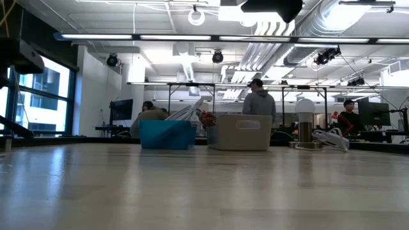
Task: Pick & Place USB Port
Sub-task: Put the purple charger cable into the gray bin
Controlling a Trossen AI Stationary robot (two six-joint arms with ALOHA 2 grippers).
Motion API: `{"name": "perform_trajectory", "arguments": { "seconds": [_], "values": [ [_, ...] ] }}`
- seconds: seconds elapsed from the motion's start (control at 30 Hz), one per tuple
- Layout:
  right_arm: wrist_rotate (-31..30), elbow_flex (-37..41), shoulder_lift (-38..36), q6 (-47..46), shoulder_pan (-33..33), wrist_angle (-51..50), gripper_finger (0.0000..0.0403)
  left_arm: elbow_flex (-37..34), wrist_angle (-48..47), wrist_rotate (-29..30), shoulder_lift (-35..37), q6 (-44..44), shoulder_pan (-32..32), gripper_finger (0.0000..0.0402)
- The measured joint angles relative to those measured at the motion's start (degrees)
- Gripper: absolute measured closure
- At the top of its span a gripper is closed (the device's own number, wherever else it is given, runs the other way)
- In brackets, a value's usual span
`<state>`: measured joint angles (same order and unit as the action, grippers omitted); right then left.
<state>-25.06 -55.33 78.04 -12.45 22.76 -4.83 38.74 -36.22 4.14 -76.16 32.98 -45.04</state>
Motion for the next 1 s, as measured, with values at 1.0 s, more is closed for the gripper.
{"name": "perform_trajectory", "arguments": {
  "seconds": [1.0],
  "values": [
    [1.3,0.0,0.0,-0.63,0.11,2.38,0.0199,-0.02,6.27,0.85,-3.28,2.79,0.02,0.0196]
  ]
}}
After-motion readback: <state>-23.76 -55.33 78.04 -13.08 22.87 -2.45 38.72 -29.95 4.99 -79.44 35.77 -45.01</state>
